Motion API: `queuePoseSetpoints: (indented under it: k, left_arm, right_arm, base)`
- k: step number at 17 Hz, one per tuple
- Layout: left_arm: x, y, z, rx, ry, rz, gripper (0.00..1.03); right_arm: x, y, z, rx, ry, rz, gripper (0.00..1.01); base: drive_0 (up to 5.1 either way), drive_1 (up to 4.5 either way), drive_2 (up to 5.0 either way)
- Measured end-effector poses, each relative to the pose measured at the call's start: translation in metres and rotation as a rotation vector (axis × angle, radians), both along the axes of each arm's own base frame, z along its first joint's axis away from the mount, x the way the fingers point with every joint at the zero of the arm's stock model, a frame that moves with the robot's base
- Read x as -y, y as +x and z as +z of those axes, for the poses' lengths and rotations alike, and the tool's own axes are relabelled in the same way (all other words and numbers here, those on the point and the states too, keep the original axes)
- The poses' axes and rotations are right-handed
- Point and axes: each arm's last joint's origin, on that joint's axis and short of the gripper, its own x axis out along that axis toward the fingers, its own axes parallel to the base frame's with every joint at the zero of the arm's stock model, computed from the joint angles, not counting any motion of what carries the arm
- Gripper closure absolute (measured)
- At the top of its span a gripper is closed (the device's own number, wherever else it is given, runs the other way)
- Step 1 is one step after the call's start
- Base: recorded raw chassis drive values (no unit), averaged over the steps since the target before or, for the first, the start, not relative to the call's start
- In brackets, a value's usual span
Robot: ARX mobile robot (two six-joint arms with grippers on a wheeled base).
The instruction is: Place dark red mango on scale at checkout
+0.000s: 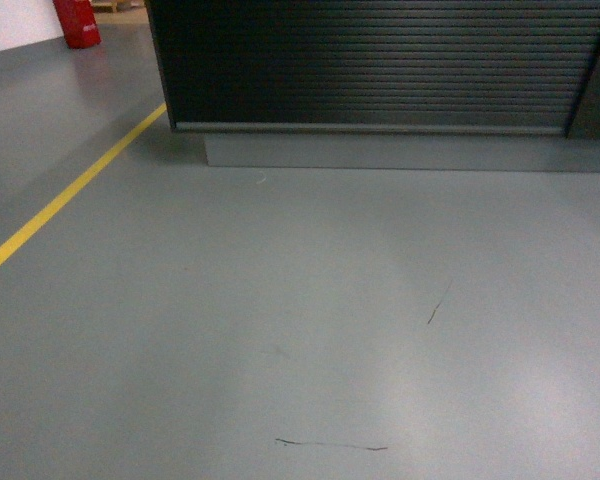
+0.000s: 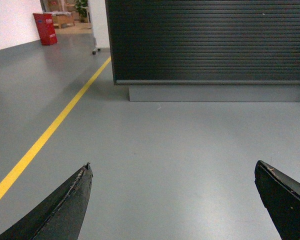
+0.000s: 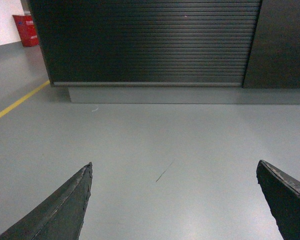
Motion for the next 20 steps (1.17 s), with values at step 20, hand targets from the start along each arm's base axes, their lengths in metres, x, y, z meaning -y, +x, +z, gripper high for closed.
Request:
queuePoseSetpoints:
  k: [20]
  left_arm:
    - [0.0, 0.0, -0.0003, -0.003, 0.0, 0.0, 0.05]
  right_arm:
    - [0.0, 0.0, -0.0001, -0.001, 0.0, 0.0, 0.03]
  base:
    - [0.0, 2.93, -3.0]
